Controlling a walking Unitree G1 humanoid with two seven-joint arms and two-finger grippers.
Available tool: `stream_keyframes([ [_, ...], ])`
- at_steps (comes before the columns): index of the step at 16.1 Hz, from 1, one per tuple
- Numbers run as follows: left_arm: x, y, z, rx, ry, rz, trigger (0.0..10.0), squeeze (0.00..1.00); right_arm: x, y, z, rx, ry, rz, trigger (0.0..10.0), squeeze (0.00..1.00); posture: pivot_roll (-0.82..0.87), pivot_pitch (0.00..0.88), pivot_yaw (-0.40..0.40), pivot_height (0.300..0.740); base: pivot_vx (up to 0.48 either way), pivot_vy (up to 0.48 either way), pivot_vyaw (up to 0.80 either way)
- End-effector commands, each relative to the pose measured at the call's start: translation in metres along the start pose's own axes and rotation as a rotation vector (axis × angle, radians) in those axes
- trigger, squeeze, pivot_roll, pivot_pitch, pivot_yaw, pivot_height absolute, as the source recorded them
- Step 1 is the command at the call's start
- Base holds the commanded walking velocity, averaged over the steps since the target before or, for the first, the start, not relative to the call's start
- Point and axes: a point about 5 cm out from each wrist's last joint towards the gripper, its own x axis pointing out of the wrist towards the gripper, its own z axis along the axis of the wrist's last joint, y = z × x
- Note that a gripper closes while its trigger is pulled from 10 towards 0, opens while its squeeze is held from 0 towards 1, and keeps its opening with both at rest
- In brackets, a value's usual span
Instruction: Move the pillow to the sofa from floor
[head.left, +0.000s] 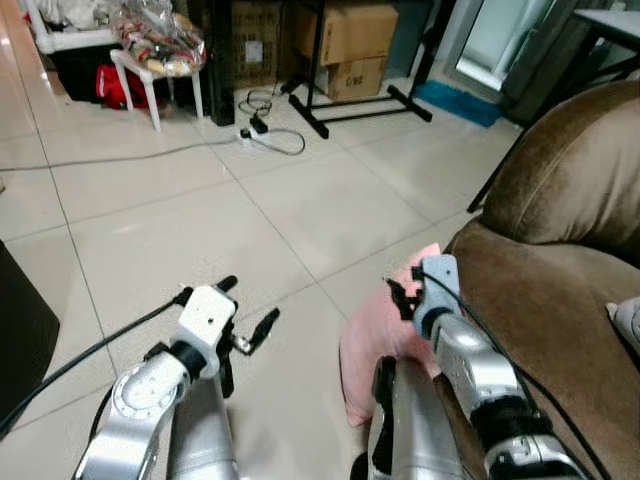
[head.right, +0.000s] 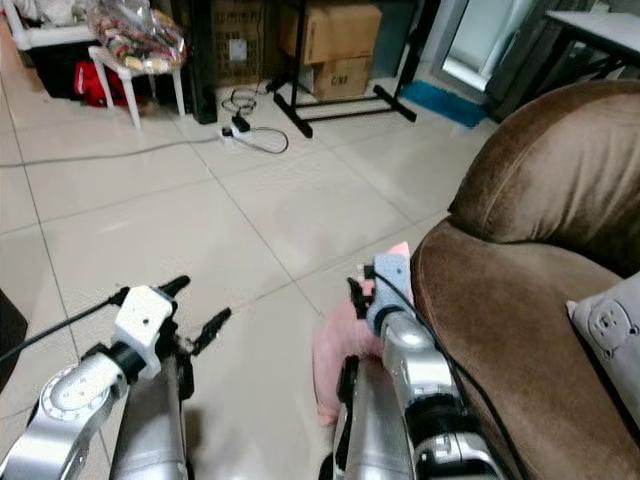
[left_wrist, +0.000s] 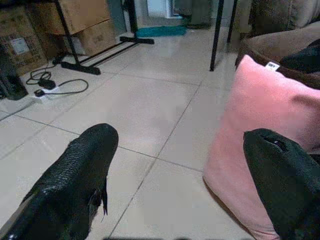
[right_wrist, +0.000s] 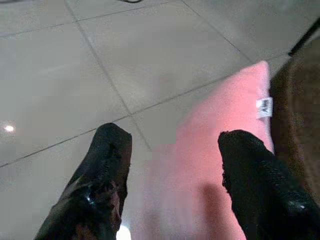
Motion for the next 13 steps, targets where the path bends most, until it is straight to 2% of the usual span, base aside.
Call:
stream_keyframes([
  [1, 0.002, -0.004, 0.006, 0.011, -0.003, -0.077, 10.0, 0.0, 0.003, -0.022, -0.012, -0.047, 0.07, -0.131, 10.0, 0.0, 0.08, 0.005, -0.098, 0.46, 0.0, 0.0, 0.0],
  [4, -0.003, -0.004, 0.01, 0.032, 0.015, -0.136, 10.0, 0.0, 0.006, -0.037, -0.023, -0.039, 0.148, -0.276, 10.0, 0.0, 0.11, 0.064, -0.077, 0.46, 0.0, 0.0, 0.0],
  [7, -0.008, -0.003, 0.01, 0.038, 0.029, -0.158, 10.0, 0.0, 0.005, -0.036, -0.03, -0.041, 0.192, -0.29, 10.0, 0.0, 0.12, 0.087, -0.068, 0.46, 0.0, 0.0, 0.0],
  [9, -0.012, -0.002, 0.011, 0.036, 0.045, -0.175, 10.0, 0.0, 0.003, -0.035, -0.042, 0.003, 0.254, -0.289, 10.0, 0.0, 0.12, 0.101, -0.066, 0.46, 0.0, 0.0, 0.0],
  [10, -0.013, -0.003, 0.01, 0.033, 0.057, -0.191, 10.0, 0.0, 0.002, -0.035, -0.047, 0.01, 0.272, -0.293, 9.4, 0.0, 0.12, 0.11, -0.067, 0.46, 0.0, 0.0, 0.0],
  [11, -0.014, -0.005, 0.01, 0.034, 0.062, -0.201, 10.0, 0.0, 0.001, -0.035, -0.049, 0.016, 0.279, -0.295, 6.1, 0.0, 0.12, 0.112, -0.069, 0.46, 0.0, 0.0, 0.0],
  [12, -0.014, -0.006, 0.01, 0.033, 0.063, -0.203, 10.0, 0.0, 0.001, -0.034, -0.051, 0.038, 0.281, -0.284, 0.0, 0.0, 0.12, 0.114, -0.073, 0.46, 0.0, 0.0, 0.0],
  [13, -0.015, -0.006, 0.01, 0.032, 0.065, -0.204, 10.0, 0.0, 0.001, -0.033, -0.052, 0.04, 0.283, -0.275, 0.0, 0.0, 0.12, 0.113, -0.075, 0.46, 0.0, 0.0, 0.0],
])
